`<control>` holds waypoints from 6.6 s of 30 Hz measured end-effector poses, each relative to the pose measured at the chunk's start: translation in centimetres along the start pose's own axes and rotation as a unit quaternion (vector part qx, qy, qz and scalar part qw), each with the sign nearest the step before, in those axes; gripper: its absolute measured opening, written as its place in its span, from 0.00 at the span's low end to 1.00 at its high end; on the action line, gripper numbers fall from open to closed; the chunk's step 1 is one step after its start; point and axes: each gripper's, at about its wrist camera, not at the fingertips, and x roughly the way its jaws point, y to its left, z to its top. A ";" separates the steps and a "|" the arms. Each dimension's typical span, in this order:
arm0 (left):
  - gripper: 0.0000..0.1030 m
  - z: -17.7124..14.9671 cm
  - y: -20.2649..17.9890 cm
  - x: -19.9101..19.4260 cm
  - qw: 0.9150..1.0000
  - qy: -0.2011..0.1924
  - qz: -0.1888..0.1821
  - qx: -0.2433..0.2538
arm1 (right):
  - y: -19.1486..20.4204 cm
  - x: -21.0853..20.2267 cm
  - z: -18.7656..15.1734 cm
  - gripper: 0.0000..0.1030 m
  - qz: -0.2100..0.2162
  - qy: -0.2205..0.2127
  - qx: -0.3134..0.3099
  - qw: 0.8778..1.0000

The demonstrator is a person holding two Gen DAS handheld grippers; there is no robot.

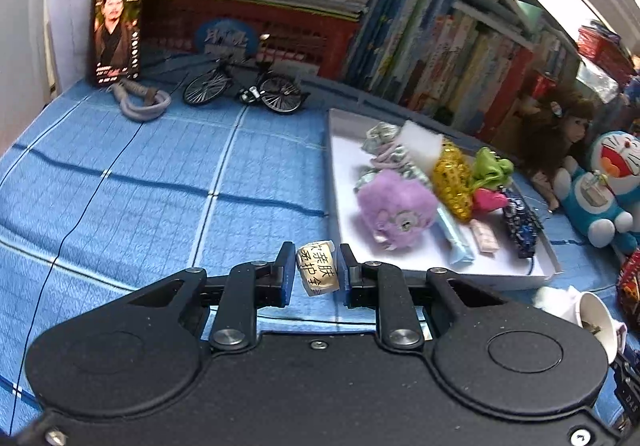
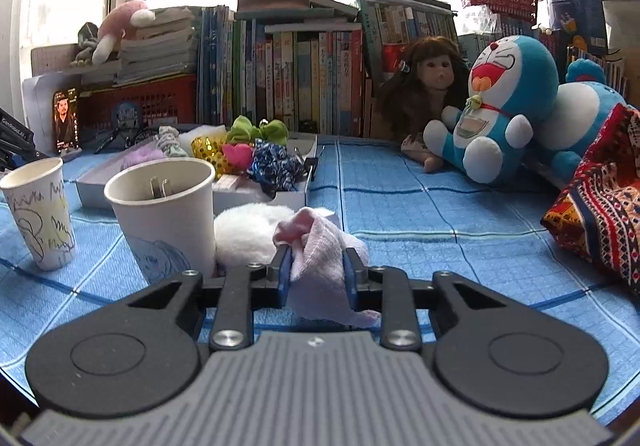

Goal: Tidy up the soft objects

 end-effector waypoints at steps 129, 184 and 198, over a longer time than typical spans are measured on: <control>0.37 -13.9 -22.6 -11.1 0.946 -0.124 -0.187 0.232 | -6.9 7.8 11.6 0.81 0.098 0.201 0.141 0.964; 0.33 -21.1 -33.1 3.1 0.985 -0.147 0.075 0.053 | -4.3 14.8 11.3 0.37 0.153 0.326 0.028 0.933; 0.10 -22.2 -32.8 1.3 0.984 -0.149 0.008 0.099 | -8.1 12.0 9.8 0.35 0.136 0.335 0.032 0.932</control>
